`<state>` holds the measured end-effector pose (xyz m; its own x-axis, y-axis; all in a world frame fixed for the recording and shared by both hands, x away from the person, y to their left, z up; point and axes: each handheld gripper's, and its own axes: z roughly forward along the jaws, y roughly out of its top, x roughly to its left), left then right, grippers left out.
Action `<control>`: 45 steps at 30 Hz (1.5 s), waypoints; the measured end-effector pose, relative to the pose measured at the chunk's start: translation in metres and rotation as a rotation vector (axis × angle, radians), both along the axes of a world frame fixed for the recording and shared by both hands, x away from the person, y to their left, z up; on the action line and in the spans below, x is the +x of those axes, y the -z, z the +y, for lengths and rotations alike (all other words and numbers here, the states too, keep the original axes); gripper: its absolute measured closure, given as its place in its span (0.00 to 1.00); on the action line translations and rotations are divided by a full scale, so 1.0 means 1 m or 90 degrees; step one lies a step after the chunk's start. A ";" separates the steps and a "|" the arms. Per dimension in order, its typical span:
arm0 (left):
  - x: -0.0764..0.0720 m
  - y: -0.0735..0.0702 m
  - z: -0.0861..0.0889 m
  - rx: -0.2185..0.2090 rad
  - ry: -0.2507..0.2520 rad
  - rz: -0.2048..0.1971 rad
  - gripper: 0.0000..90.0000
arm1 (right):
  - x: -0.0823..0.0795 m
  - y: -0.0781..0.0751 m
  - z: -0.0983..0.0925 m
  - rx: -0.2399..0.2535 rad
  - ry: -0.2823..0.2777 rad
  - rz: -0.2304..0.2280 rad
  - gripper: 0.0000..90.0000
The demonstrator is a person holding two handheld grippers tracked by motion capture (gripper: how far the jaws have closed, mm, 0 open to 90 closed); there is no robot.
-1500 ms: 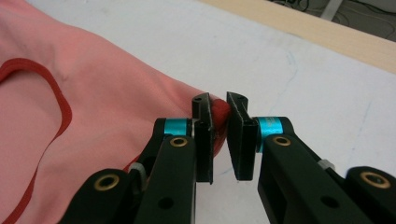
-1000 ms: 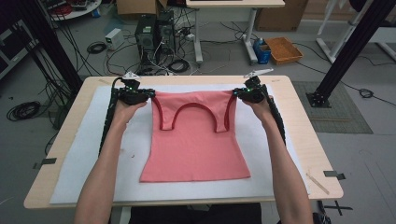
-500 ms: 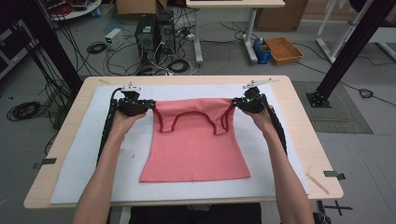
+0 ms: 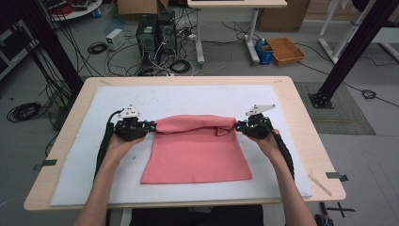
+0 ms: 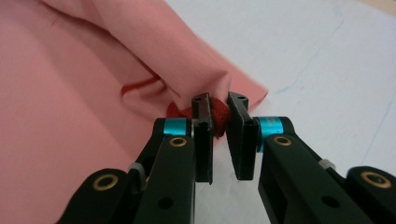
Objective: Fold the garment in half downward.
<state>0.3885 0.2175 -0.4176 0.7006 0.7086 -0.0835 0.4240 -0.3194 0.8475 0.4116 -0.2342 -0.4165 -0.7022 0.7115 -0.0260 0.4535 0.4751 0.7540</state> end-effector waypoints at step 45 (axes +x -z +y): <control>-0.103 0.026 0.012 0.003 0.121 0.035 0.90 | -0.120 0.030 -0.037 0.051 -0.071 0.022 0.91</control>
